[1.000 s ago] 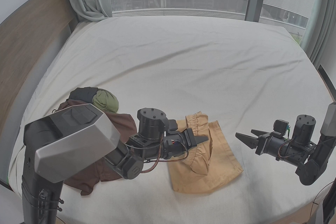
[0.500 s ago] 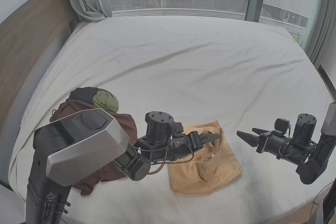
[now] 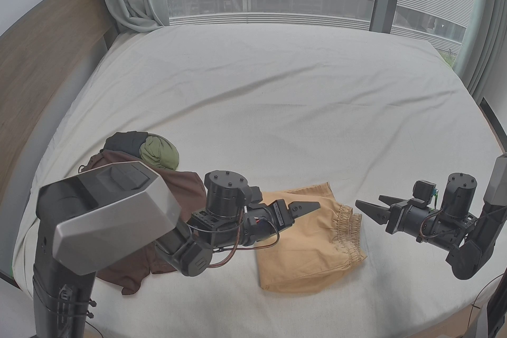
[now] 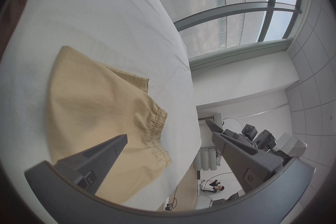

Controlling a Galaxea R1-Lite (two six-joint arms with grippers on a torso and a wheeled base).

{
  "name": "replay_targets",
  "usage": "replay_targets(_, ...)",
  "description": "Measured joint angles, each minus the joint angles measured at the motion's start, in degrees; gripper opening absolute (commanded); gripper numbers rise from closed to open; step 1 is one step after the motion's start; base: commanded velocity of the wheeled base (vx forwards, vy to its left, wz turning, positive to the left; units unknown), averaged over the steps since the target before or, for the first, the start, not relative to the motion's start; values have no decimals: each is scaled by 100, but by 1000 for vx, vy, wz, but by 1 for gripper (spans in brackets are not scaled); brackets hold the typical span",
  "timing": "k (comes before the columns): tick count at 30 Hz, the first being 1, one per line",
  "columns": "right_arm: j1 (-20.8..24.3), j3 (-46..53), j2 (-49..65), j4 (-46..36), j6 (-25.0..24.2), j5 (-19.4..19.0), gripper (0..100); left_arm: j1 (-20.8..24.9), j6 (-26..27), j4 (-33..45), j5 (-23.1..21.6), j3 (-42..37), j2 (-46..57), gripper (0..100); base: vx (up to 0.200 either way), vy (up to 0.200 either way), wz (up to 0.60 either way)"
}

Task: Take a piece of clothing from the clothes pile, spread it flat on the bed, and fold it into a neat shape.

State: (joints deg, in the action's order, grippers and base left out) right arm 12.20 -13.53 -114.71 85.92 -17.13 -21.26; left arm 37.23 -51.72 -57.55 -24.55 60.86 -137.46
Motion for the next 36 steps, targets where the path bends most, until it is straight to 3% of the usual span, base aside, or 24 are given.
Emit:
replay_targets(16, 205, 50, -20, -6, -6, 30, 100, -744, 522, -444, -16, -1698, 1193, 100, 0, 0, 0)
replay_targets(36, 356, 194, -152, 0, 0, 44, 100, -1548, 600, -1930, -152, -3148, 1670, 100, 0, 0, 0)
